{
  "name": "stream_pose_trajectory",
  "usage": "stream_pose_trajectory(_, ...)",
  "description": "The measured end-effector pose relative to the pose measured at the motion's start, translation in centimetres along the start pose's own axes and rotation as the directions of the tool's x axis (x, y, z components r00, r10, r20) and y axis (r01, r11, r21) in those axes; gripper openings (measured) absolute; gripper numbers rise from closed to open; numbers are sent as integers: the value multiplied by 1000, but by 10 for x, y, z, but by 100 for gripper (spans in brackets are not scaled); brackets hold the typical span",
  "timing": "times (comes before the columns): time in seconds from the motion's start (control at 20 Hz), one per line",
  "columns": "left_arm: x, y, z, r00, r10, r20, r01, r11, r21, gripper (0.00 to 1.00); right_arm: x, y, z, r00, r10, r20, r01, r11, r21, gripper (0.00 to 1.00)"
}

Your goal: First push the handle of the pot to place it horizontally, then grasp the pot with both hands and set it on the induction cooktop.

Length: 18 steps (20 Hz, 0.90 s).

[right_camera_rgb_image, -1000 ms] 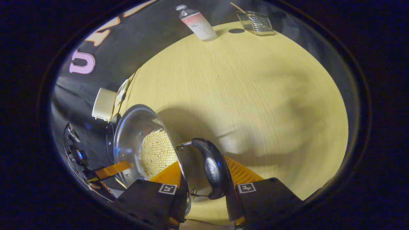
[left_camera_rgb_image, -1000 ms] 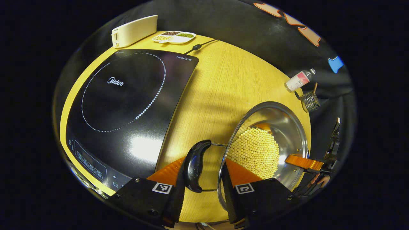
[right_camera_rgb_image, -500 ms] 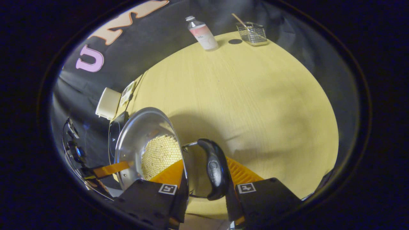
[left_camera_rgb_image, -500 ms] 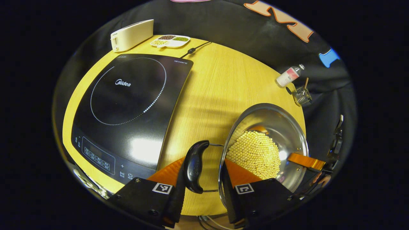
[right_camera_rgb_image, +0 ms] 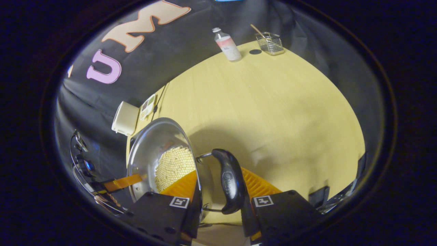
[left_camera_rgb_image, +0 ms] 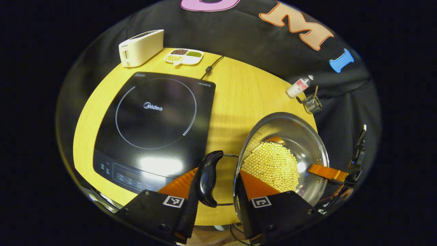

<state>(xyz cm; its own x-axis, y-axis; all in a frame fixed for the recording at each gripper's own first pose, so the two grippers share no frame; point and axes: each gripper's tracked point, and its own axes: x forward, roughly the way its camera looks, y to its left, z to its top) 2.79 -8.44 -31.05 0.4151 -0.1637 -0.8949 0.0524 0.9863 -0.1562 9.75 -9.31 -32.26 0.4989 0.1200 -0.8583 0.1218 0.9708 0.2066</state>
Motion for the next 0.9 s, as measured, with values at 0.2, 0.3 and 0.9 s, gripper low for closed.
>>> stream_pose_trajectory(0.2,-19,50,25,1000,-5,25,3,999,41,59,7,54,-22,1000,7,24,-8,999,42,53)
stream_pose_trajectory(0.3,-25,77,35,999,3,36,-5,998,56,57,15,84,-32,999,15,41,-17,998,61,50)
stream_pose_trajectory(0.9,-16,214,94,988,68,141,-78,994,70,56,96,214,-43,996,29,90,-34,998,54,54)
